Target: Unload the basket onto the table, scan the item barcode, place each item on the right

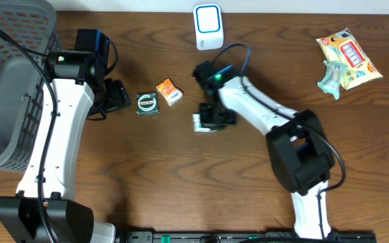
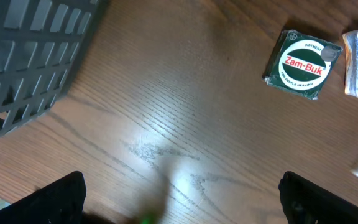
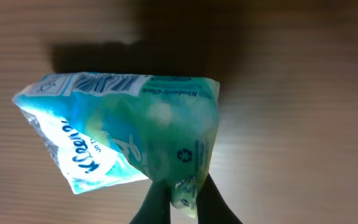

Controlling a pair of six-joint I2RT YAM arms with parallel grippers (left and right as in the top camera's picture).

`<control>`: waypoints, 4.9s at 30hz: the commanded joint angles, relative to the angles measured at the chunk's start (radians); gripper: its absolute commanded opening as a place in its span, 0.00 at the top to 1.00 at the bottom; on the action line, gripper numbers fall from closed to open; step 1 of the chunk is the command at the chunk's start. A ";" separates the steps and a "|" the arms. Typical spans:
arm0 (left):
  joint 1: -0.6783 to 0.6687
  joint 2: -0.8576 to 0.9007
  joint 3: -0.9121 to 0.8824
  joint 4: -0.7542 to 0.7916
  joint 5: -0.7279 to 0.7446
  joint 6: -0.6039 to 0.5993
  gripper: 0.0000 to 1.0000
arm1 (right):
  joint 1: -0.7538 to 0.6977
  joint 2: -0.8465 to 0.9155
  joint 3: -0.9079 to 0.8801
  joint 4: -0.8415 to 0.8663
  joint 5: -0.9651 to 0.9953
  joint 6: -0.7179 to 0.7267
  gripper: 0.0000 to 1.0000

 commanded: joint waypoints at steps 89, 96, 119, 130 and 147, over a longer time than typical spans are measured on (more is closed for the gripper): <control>0.003 0.006 -0.002 -0.004 -0.009 -0.006 0.02 | -0.360 -0.105 -0.129 0.253 -0.290 -0.111 0.44; 0.003 0.006 -0.002 -0.004 -0.009 -0.006 0.02 | -0.353 -0.105 -0.192 0.313 -0.297 -0.103 0.50; 0.003 0.006 -0.002 -0.004 -0.009 -0.006 0.02 | -0.362 -0.122 -0.321 0.372 -0.433 -0.165 0.99; 0.003 0.006 -0.002 -0.004 -0.009 -0.006 0.03 | -0.447 -0.301 -0.319 0.340 -1.062 -0.623 0.99; 0.003 0.006 -0.002 -0.004 -0.009 -0.006 0.02 | -0.535 -0.332 -0.319 0.335 -1.461 -0.691 0.99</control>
